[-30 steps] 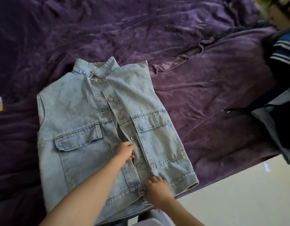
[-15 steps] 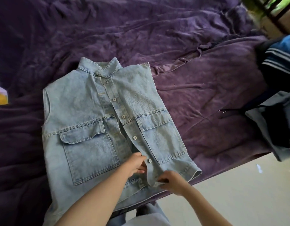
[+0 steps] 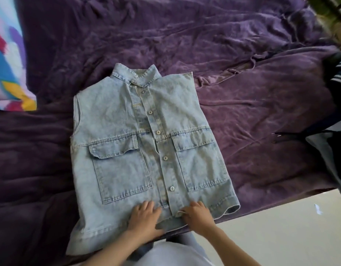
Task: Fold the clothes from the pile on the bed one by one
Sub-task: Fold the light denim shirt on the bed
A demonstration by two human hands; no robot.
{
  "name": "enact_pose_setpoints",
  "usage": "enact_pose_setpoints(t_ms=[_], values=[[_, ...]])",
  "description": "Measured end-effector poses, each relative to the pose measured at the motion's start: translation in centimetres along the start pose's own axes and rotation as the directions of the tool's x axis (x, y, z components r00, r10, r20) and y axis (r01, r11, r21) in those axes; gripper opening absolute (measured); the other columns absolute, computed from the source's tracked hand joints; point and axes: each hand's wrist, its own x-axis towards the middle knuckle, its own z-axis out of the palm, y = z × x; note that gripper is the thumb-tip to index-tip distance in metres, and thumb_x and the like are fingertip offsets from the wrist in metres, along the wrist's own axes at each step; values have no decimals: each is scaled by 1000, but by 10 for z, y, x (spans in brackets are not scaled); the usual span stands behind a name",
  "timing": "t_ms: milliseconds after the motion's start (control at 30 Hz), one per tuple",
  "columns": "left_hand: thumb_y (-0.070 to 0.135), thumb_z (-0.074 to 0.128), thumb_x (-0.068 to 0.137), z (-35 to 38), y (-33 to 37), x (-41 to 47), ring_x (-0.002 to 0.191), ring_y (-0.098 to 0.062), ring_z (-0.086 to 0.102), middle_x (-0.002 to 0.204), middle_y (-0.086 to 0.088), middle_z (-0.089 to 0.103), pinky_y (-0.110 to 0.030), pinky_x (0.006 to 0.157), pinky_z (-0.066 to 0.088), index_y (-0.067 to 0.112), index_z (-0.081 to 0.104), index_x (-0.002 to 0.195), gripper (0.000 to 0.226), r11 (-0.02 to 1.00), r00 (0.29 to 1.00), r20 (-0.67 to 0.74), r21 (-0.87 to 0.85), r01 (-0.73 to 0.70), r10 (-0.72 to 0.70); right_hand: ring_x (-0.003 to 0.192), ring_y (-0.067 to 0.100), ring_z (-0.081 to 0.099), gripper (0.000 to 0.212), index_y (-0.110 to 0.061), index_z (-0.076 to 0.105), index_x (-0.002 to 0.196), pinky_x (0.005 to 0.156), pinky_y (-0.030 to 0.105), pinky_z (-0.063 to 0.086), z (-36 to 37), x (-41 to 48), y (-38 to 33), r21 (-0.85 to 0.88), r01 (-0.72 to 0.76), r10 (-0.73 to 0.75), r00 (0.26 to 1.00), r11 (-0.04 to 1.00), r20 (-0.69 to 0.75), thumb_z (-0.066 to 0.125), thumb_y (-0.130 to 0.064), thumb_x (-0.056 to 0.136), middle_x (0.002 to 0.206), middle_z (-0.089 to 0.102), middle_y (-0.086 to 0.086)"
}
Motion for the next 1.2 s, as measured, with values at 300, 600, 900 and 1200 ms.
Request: enact_pose_setpoints(t_ms=[300,600,900,1200], values=[[45,57,86,-2,-5,14,115,-19,43,118,-2,50,-30,86,36,24,55,117,37,976,994,59,-202,-80,93,54,4,34,27,-13,49,66,50,14,26,-28,-4,20,846,-44,162,986,531,-50,57,-7,91,58,37,-6],[39,57,87,-14,-14,-24,92,-9,50,95,5,49,-26,76,37,21,62,98,22,899,941,174,-387,-205,290,56,2,39,37,-19,55,56,53,12,30,-30,-24,19,928,66,91,990,367,-107,59,4,85,56,45,-11],[40,42,97,-27,-12,1,65,-9,46,81,3,53,-25,65,42,19,51,86,25,822,961,275,-555,124,40,58,12,41,25,-9,61,66,61,29,34,-11,-13,5,485,60,-53,998,872,-29,55,-11,91,59,43,-6],[20,55,93,-69,1,64,63,-18,65,81,-6,65,-26,53,52,12,55,114,22,-498,897,409,-821,280,-169,95,11,54,19,-3,72,101,85,21,39,-16,-35,2,470,153,-153,987,869,-40,62,-11,86,98,60,13]])
